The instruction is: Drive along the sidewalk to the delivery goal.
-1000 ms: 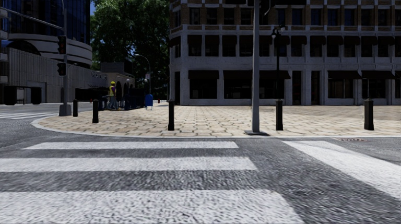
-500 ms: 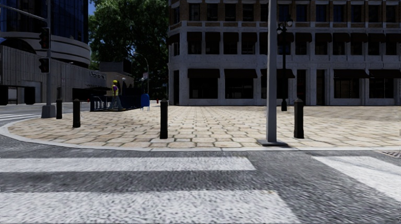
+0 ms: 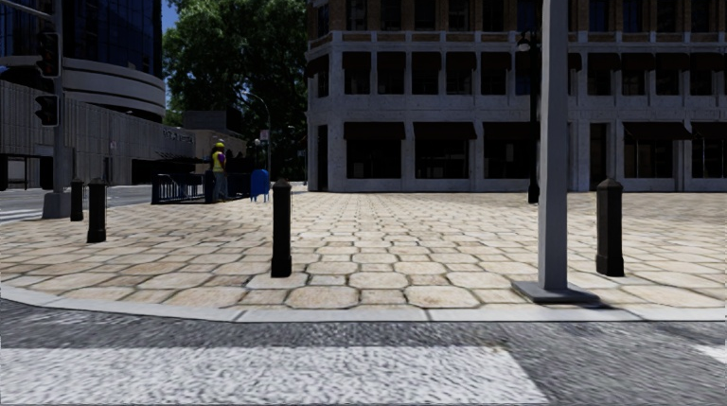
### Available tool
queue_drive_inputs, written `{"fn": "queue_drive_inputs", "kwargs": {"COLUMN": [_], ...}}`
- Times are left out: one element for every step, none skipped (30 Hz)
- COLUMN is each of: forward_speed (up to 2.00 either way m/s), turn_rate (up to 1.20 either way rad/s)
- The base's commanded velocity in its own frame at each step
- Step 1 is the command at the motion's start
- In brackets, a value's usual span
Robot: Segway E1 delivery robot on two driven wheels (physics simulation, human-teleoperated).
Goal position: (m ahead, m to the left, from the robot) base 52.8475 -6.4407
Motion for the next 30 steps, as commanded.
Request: {"fn": "queue_drive_inputs", "kwargs": {"forward_speed": [2.0, 2.0, 2.0, 2.0, 2.0, 2.0, 2.0, 2.0, 2.0, 2.0, 2.0, 2.0, 2.0, 2.0, 1.95, 1.86, 1.82, 1.8, 1.79, 1.79, 1.79, 1.77, 1.75, 1.71, 1.69, 1.69, 1.69, 1.68, 1.68, 1.68], "turn_rate": [0.0, 0.0, 0.0, 0.0, 0.0, 0.0, 0.0, 0.0, 0.0, 0.0, 0.0, 0.0, 0.0, 0.0, 0.0, 0.0, 0.0, 0.0, 0.0, 0.0, 0.0, 0.0, 0.0, 0.0, 0.0, 0.0, 0.0, 0.0, 0.0, 0.0]}}
